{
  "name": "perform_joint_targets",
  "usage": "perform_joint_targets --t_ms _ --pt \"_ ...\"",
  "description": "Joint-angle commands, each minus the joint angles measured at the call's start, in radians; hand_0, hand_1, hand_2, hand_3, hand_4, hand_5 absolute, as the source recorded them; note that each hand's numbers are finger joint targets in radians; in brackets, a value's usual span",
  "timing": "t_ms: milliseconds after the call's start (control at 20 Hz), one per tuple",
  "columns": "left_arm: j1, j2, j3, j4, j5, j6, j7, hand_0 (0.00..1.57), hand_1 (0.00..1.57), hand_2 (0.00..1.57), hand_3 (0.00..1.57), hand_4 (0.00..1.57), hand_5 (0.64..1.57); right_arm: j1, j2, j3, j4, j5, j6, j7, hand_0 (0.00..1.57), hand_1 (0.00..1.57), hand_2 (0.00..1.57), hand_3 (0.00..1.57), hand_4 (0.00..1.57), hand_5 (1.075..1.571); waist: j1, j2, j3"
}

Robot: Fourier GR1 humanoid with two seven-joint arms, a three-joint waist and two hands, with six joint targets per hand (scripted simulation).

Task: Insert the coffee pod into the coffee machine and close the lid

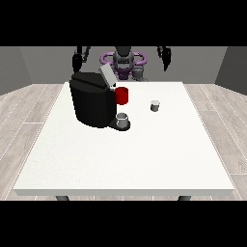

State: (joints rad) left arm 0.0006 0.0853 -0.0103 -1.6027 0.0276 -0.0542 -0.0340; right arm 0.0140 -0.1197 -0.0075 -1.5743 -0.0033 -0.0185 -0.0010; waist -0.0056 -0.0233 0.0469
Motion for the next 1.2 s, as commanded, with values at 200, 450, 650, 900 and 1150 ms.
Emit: perform_joint_targets --t_ms 200,450,650,900,1150 --pt "-0.037 0.112 -0.021 0.045 -0.138 -0.039 -0.064 0.00 0.00 0.00 0.00 0.00 1.571 -0.040 0.005 -0.008 0.003 -0.041 0.036 0.020 0.00 0.00 0.00 0.00 0.00 1.571 -0.025 0.023 -0.0470" --pt "-0.042 0.185 -0.050 0.079 -0.246 -0.058 -0.134 0.00 0.00 0.00 0.00 0.00 1.571 -0.028 0.049 0.020 0.019 0.138 -0.147 -0.036 0.00 0.00 0.00 0.00 0.00 1.571 -0.033 0.040 -0.0472" --pt "-0.210 0.270 0.011 0.164 -0.261 -0.099 -0.056 0.00 0.00 0.00 0.00 0.00 1.571 -0.111 0.044 0.034 0.021 0.164 -0.148 -0.028 0.00 0.00 0.00 0.00 0.00 1.571 -0.090 0.130 -0.0470" --pt "-0.358 0.326 0.069 0.293 -0.260 -0.151 0.035 0.00 0.00 0.00 0.00 0.00 1.571 -0.148 0.064 0.078 0.008 0.184 -0.138 0.009 0.00 0.00 0.00 0.00 0.00 1.571 -0.139 0.163 -0.0470" --pt "-0.400 0.389 0.043 0.408 -0.351 -0.173 0.012 0.00 0.00 0.00 0.00 0.00 1.571 -0.197 0.108 0.090 -0.003 0.161 -0.142 0.053 0.00 0.00 0.00 0.00 0.00 1.571 -0.167 0.230 -0.0470"
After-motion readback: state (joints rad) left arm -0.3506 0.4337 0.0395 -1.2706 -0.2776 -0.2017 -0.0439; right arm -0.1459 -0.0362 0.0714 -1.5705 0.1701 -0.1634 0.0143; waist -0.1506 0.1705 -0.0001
